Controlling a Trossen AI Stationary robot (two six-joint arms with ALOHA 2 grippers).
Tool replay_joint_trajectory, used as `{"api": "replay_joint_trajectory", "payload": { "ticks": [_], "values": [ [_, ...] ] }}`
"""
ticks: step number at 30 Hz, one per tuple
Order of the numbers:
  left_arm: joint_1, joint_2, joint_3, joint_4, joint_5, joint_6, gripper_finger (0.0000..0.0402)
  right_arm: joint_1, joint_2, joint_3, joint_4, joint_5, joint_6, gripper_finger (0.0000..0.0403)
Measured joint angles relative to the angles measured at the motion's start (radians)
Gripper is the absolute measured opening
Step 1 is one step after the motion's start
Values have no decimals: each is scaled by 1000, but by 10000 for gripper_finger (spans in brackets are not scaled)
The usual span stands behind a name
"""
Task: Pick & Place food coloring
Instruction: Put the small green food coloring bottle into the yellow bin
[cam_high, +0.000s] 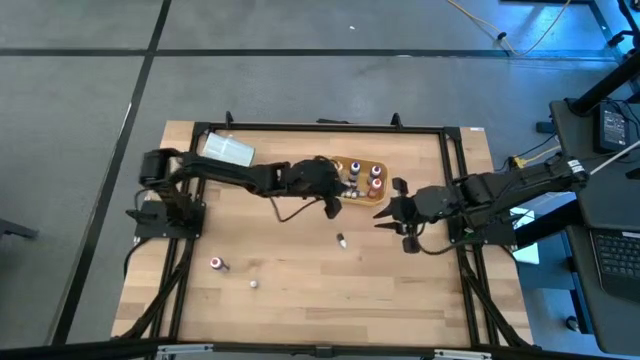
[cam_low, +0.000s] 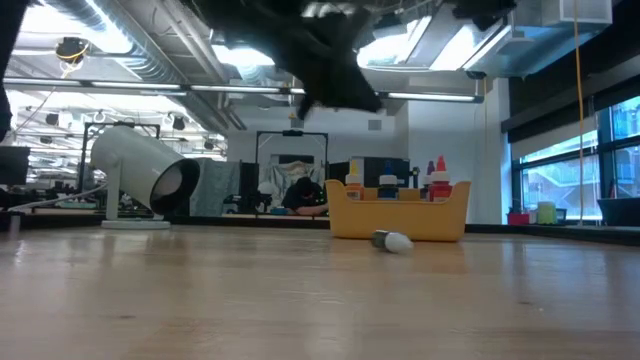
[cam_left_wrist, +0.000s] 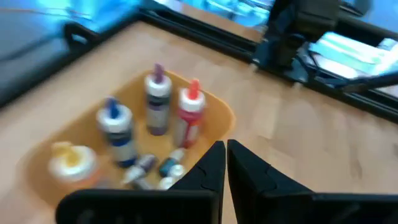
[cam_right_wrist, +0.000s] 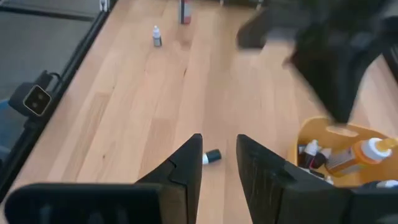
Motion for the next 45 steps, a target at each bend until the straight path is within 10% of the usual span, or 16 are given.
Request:
{"api": "replay_joint_trajectory", "payload": {
  "ticks": [7,18,37,45],
  "values": [
    [-118,-150,0,-169,-263,-2,11,-1,144,0,164,5,5,169],
    [-294,-200,-1,-246,-289,-133,17,-8,489,0,274,100,124,293],
    [-436,-200,-2,-285,-289,-229,11,-8,857,1,559,124,391,291],
    [-436,-200,-1,-306,-289,-247,17,-8,866,3,533,138,417,205]
  ]
}}
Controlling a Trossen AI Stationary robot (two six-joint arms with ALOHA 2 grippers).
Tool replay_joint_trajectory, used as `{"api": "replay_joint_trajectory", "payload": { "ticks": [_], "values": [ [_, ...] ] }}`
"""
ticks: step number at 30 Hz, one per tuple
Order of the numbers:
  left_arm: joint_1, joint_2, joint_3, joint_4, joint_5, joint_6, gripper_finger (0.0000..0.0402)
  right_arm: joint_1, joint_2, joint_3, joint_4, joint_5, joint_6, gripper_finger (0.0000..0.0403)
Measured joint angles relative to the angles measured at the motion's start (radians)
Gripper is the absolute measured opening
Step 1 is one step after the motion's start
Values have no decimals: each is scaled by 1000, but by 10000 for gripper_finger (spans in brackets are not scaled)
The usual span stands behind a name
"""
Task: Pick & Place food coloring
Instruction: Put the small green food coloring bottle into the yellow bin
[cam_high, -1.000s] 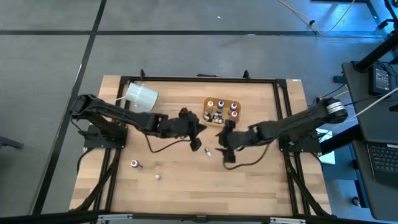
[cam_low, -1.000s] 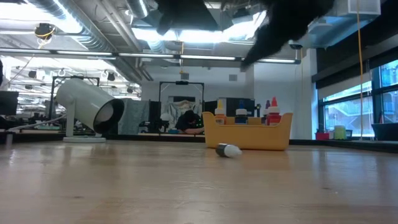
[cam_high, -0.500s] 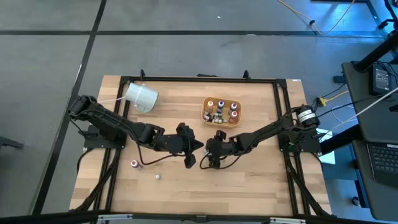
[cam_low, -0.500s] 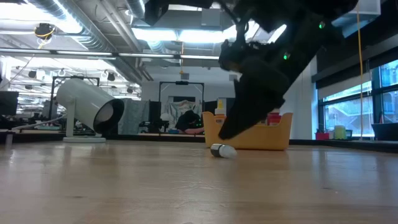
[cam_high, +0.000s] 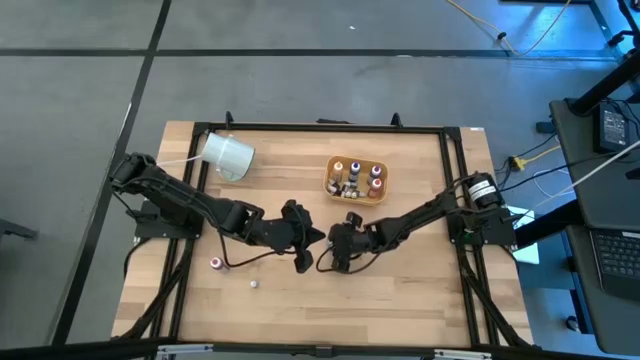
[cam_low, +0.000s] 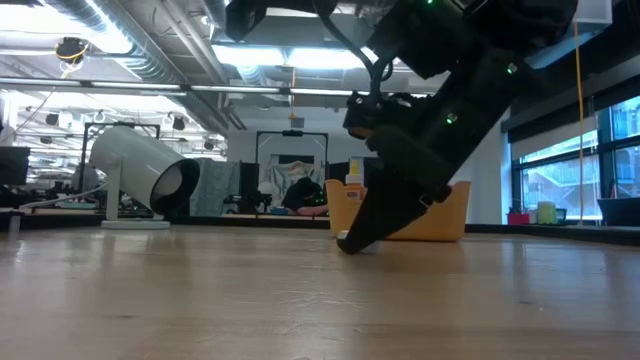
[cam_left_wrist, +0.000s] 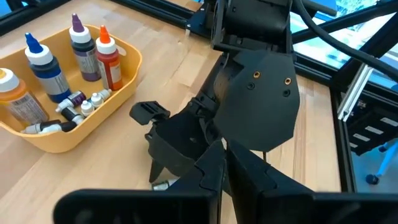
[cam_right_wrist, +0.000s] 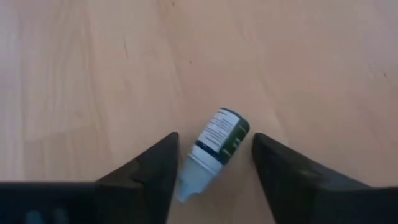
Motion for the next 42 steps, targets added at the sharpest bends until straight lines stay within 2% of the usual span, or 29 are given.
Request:
{"api": "replay_joint_trajectory", "payload": {
  "ticks": [9,15,20,24,28,32,36,42],
  "values": [
    [0,0,0,-24,0,2,12,-1,-7,0,-9,-18,-48,75],
    [0,-9,0,-98,7,-84,14,-19,-120,-8,-100,-101,-124,74],
    [-6,-42,0,-193,25,-140,17,-86,-312,-6,-229,-70,-155,76],
    [-7,-52,0,-209,29,-140,15,-167,-471,-4,-293,-70,-159,82],
    [-7,-51,0,-197,27,-140,12,-263,-557,-4,-314,-40,-188,84],
    [-5,-48,0,-200,27,-140,12,-349,-557,-4,-317,-54,-255,85],
    [-5,-48,0,-199,26,-139,16,-415,-492,-4,-315,-118,-288,86],
    [-5,-48,0,-200,28,-139,15,-453,-379,-4,-306,-134,-343,87]
  ]
}}
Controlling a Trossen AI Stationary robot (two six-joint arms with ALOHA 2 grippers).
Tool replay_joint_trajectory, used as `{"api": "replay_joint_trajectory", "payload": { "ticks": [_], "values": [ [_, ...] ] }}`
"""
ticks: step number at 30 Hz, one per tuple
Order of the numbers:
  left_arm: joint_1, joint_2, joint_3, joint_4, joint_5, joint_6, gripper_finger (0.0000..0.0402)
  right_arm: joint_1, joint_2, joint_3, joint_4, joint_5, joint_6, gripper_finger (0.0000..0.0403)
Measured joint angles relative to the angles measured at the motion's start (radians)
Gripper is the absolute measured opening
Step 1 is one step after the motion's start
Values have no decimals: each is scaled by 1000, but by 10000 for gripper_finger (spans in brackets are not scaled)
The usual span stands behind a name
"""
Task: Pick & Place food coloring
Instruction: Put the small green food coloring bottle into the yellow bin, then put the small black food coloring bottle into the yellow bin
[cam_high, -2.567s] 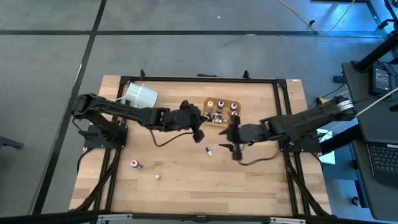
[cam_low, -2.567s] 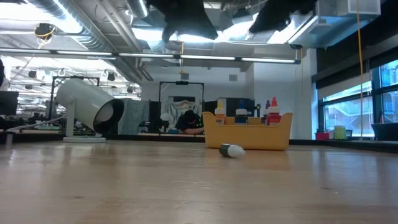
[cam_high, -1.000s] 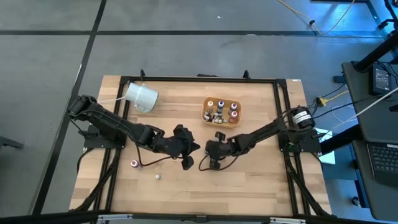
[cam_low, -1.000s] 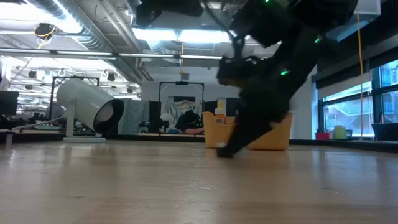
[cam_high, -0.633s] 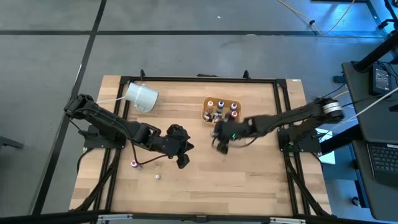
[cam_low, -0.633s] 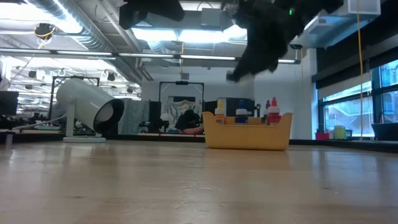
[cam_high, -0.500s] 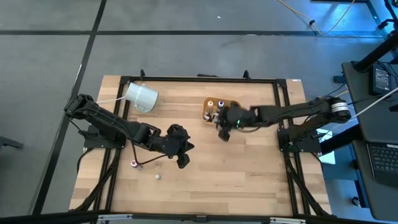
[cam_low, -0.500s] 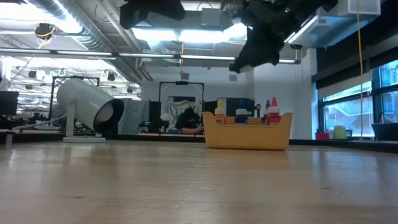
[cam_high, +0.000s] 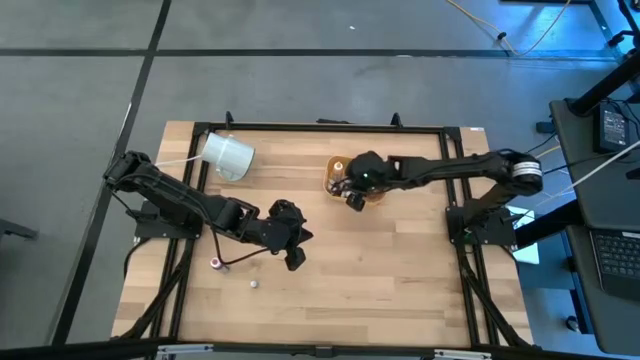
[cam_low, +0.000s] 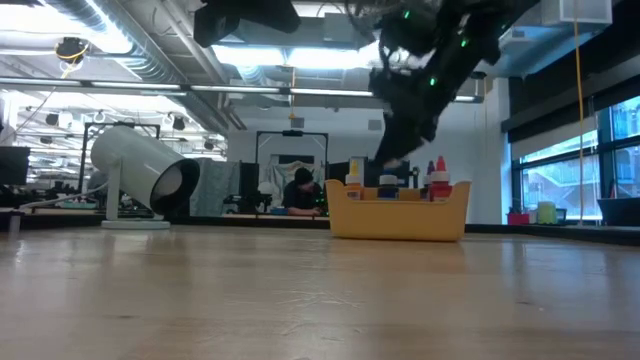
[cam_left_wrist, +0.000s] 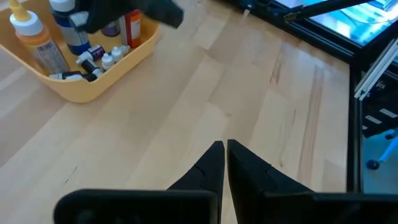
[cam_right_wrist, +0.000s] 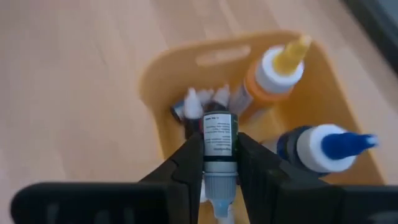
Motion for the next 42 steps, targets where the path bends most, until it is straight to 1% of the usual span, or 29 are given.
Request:
{"api": "replay_joint_trajectory", "payload": {
  "ticks": [5,8,12,19,23,27,30,34,38,40,42],
  "values": [
    [0,0,0,0,23,-5,12,-2,75,0,4,-3,-20,88],
    [0,0,0,0,27,-28,11,-2,111,0,10,36,-22,88],
    [0,0,0,0,28,-48,15,-3,148,0,10,45,-22,88],
    [0,0,0,0,29,-60,16,-2,160,0,10,45,-19,88],
    [-1,0,0,0,66,-86,16,-2,160,0,9,45,-22,88],
    [-6,0,0,0,110,-87,24,-2,160,0,8,45,-22,88],
    [-15,0,0,0,104,-87,36,-2,160,0,8,45,-22,90],
    [-25,0,0,0,100,-87,57,-2,160,0,8,45,-19,105],
    [-34,0,0,0,63,-57,78,-2,160,0,8,46,-18,132],
    [-39,0,0,0,80,-12,86,-2,160,0,8,46,-17,145],
    [-50,0,0,0,119,23,91,-2,160,0,8,46,-12,156]
  ]
}}
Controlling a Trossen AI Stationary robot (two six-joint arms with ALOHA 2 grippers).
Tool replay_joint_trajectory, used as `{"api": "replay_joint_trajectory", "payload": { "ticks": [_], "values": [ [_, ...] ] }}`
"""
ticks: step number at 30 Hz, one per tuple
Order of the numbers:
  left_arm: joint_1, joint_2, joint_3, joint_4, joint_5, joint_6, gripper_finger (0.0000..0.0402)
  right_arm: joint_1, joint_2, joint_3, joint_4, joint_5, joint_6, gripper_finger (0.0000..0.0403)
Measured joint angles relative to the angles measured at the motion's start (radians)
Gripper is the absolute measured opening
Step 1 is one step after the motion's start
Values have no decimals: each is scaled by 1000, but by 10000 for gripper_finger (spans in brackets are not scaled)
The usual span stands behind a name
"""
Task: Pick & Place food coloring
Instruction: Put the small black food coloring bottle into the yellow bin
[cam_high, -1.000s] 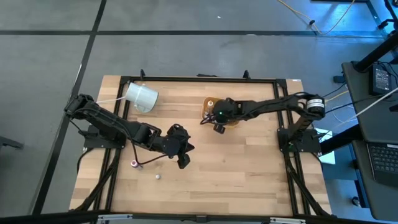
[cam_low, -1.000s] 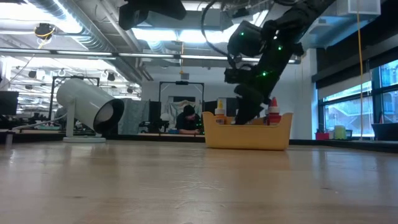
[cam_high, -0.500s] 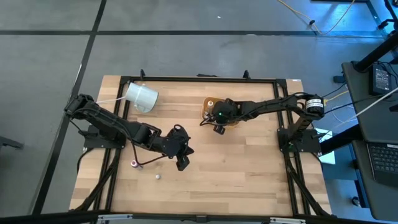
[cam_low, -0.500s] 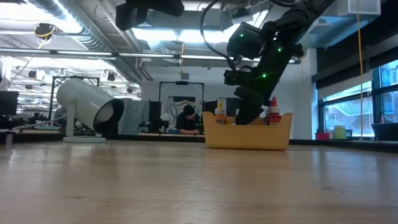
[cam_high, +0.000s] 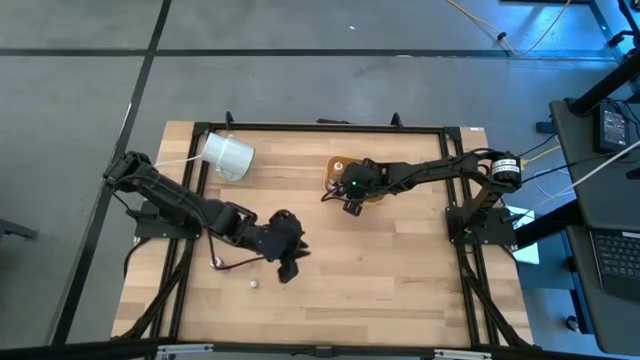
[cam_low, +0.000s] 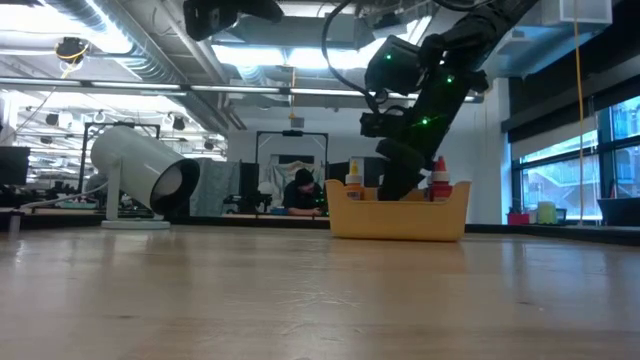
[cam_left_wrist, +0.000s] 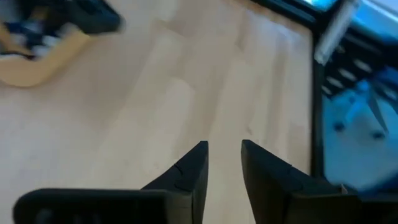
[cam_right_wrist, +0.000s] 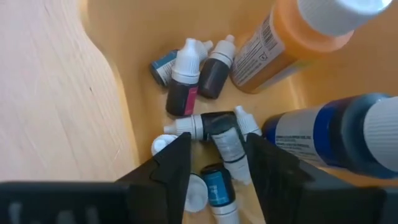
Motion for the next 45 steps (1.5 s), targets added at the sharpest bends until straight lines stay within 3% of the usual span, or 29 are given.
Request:
{"api": "replay_joint_trajectory", "payload": {
  "ticks": [6,19,31,35,45],
  "values": [
    [-51,-1,0,-28,85,16,100,6,-34,0,-2,-6,48,172],
    [-230,55,1,-420,91,-268,100,85,-240,2,25,-6,48,173],
    [-291,213,1,-493,89,-194,108,175,-263,2,40,-8,152,173],
    [-291,240,1,-493,97,-168,127,207,-263,2,40,-8,152,173],
    [-290,245,1,-486,115,-179,218,240,-263,1,41,-8,152,173]
  ]
}}
